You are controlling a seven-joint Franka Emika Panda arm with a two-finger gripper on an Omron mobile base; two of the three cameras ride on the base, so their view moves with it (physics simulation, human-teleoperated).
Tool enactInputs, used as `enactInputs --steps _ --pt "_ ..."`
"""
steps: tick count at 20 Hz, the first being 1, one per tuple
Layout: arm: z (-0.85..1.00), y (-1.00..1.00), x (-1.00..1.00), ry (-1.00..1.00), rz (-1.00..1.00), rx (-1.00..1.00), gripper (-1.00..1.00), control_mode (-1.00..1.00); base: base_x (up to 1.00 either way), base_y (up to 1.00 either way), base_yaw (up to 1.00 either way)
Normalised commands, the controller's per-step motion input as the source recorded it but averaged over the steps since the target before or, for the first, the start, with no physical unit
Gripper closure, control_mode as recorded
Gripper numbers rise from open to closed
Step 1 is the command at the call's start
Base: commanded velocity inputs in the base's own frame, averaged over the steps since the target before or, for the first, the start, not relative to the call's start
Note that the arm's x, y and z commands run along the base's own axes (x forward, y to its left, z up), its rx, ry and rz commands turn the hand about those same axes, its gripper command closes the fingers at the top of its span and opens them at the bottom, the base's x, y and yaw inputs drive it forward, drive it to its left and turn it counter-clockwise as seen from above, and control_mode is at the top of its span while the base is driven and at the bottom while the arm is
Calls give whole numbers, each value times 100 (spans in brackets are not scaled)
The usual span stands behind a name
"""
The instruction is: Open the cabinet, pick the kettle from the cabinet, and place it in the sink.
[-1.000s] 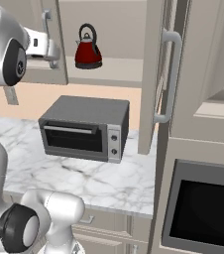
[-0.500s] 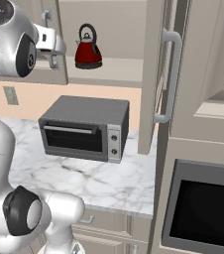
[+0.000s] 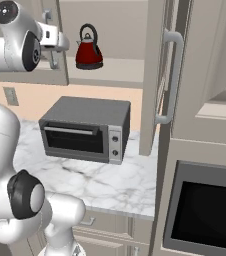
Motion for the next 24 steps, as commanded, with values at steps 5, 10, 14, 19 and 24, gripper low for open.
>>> enactInputs --steps 5,10,14,19,24 --pt "0 0 38 0 -6 -3 -100 -100 0 0 0" --pt "-3 0 35 0 -6 -1 100 -100 0 0 0" --pt "-9 0 34 0 -2 0 100 -100 0 0 0" --pt "-7 4 10 0 -1 0 100 -100 0 0 0" --pt "-6 13 -5 -1 0 0 100 -100 0 0 0"
